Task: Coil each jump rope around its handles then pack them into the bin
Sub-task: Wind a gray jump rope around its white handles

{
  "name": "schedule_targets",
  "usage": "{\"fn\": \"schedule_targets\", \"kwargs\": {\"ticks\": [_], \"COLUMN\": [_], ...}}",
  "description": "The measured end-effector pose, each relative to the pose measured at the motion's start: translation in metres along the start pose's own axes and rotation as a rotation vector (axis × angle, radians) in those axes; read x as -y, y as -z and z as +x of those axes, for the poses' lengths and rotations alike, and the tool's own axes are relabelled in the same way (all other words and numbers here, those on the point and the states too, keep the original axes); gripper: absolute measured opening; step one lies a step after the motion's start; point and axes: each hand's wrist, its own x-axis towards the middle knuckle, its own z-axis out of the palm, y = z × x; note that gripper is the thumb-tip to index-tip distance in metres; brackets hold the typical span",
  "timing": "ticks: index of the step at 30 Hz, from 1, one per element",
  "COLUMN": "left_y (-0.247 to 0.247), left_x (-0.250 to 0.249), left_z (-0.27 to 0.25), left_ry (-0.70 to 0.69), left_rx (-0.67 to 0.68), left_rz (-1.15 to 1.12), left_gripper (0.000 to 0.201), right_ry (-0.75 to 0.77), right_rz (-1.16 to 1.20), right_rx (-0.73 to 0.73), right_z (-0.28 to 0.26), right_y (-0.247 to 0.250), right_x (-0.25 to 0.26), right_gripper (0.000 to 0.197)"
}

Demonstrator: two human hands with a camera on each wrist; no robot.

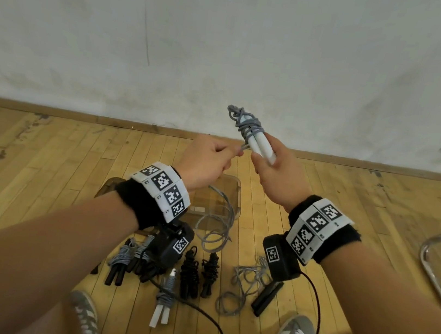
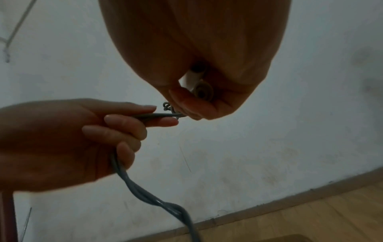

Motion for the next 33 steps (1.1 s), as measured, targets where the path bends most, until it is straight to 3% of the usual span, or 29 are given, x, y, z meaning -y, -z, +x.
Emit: {"fn": "schedule_targets", "kwargs": {"ticks": [5, 8, 11, 17, 21, 23, 25, 27, 33], "left_y": [-0.006, -0.008, -0.008, 0.001, 0.002, 0.002, 0.002, 0.003, 0.007], "left_x": [-0.002, -0.002, -0.002, 0.0, -0.005, -0.006, -0.004, -0.002, 0.002], "left_z": [0.001, 0.003, 0.005, 0.01, 0.009, 0.007, 0.007, 0.007, 0.007], "left_ry": [-0.017, 0.002, 0.038, 0.067, 0.041, 0.023, 0.013, 0.02, 0.019], "left_rx": [-0.051, -0.076, -0.133, -0.212, -0.107, -0.068, -0.063, -0.072, -0.025], "left_rz": [-0.015, -0.041, -0.04, -0.137, -0.287, -0.302, -0.271, -0.201, -0.027], "left_gripper": [0.035, 0.04, 0.056, 0.039, 0.041, 0.045, 0.049, 0.051, 0.019], "right_ry": [0.1, 0.156, 0.244, 0.268, -0.063, -0.217, -0.21, -0.125, -0.002], "right_rz": [-0.443, -0.595, -0.515, -0.244, 0.471, 0.643, 0.613, 0.519, 0.222], "right_rx": [0.005, 0.007, 0.024, 0.069, 0.141, 0.255, 0.327, 0.284, 0.025], "right_z": [-0.004, -0.008, -0.014, -0.013, -0.01, -0.01, -0.01, -0.008, 0.002], "right_y": [-0.004, -0.011, -0.015, -0.011, -0.002, 0.001, 0.001, 0.001, 0.005], "right_x": [-0.002, 0.0, -0.002, 0.001, 0.012, 0.017, 0.016, 0.011, 0.001], "right_gripper": [0.057, 0.058, 0.055, 0.052, 0.063, 0.057, 0.044, 0.035, 0.046]}}
